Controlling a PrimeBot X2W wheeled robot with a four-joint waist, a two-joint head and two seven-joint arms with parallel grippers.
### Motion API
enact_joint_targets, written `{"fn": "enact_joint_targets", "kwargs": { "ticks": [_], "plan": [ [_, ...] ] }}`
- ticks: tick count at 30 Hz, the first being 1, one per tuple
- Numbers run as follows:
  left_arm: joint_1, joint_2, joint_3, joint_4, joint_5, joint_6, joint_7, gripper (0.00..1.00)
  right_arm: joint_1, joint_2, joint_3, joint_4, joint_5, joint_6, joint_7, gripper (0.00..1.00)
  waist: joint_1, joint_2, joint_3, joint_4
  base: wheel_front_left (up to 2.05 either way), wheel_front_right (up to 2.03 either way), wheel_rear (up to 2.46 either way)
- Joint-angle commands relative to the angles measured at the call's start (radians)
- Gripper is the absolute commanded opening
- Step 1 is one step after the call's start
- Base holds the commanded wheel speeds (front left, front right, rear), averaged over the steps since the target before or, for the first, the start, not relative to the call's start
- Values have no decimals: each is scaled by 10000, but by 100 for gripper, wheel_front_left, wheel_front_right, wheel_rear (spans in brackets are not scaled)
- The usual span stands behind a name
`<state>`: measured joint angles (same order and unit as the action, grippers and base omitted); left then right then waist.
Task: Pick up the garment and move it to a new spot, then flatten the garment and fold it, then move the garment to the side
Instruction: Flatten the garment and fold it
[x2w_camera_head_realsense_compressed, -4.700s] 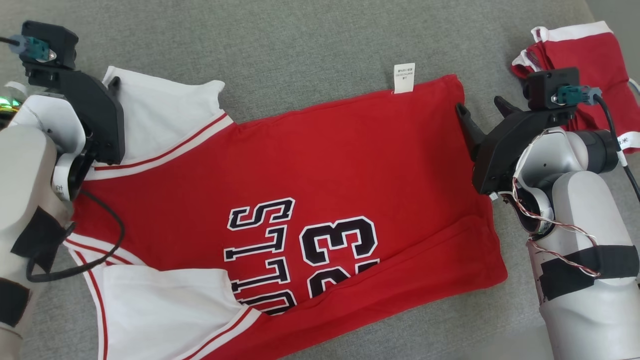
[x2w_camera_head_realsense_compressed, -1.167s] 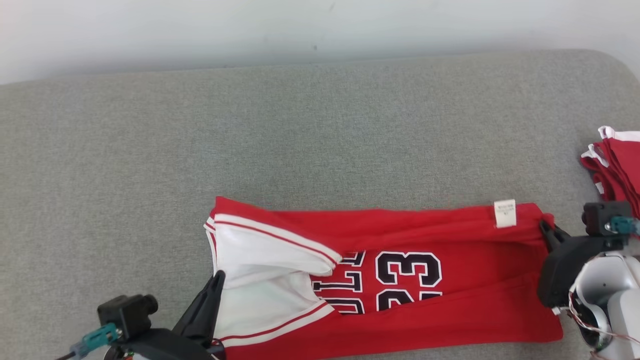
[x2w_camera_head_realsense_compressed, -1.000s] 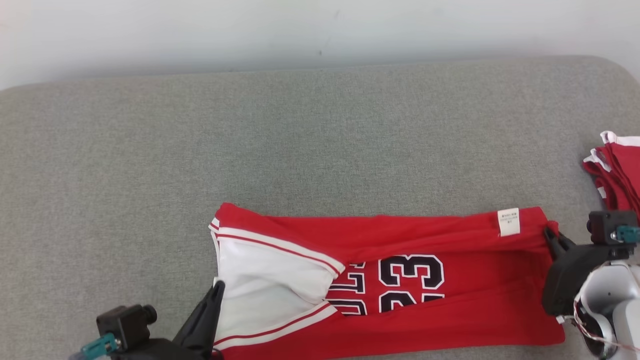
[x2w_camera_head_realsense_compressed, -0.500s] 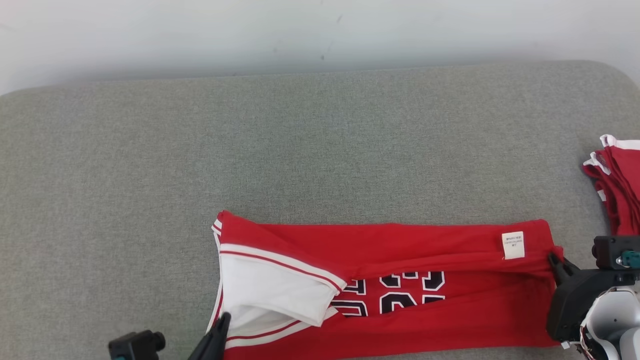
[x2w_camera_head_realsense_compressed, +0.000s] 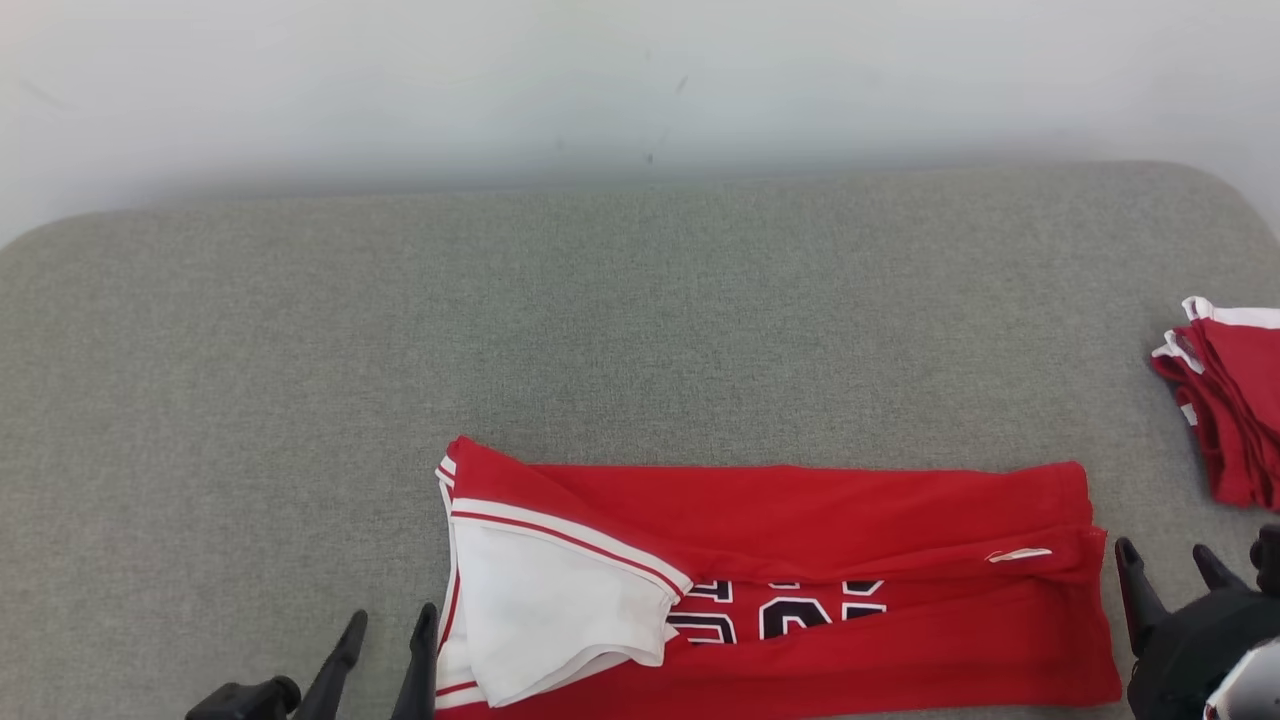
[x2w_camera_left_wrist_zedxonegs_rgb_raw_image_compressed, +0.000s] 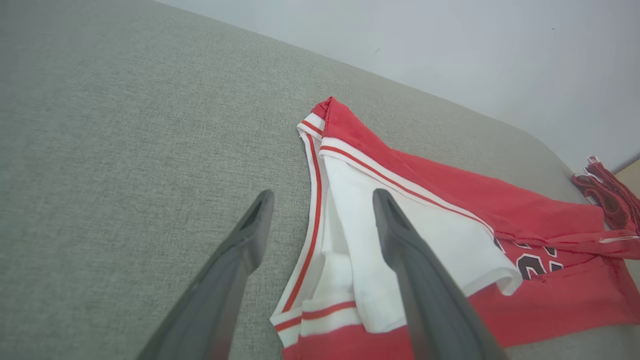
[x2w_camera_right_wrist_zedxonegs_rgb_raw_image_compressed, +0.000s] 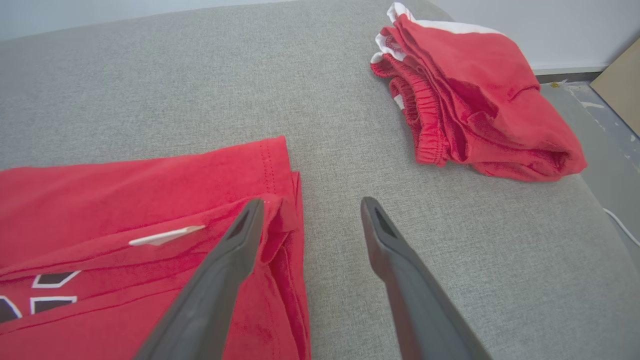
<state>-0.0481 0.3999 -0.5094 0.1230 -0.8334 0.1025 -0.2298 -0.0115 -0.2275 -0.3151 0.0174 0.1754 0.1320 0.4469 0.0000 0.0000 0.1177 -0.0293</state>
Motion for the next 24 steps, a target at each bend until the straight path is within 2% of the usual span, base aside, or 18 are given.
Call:
{"fn": "enact_joint_targets", "kwargs": {
  "ticks": [1,6,11,15,19,24],
  "plan": [
    [-28,-112,188,-48,219,62,-184,100,236,264,-153,-166,20,-26,-77,100,0,0,-158,42,0,0,0],
    [42,-491,1193,-562,1884,368,-359,100,613,985,-620,-463,131,-26,-173,100,0,0,-384,103,0,0,0],
    [516,-1136,2139,-1111,3928,417,-349,100,748,1486,-963,-453,49,-25,-338,100,0,0,-526,150,0,0,0],
    [751,-1438,2478,-1073,5288,474,-351,100,672,1711,-1137,-184,44,-26,-427,100,0,0,-550,158,0,0,0],
    [888,-1657,2732,-970,6104,549,-352,100,377,1769,-1119,161,-5,-25,-378,100,0,0,-439,107,0,0,0],
    [799,-1847,3058,-791,6533,380,-353,100,-201,1790,-1133,579,-200,-25,-164,100,0,0,-211,102,0,0,0]
  ]
}}
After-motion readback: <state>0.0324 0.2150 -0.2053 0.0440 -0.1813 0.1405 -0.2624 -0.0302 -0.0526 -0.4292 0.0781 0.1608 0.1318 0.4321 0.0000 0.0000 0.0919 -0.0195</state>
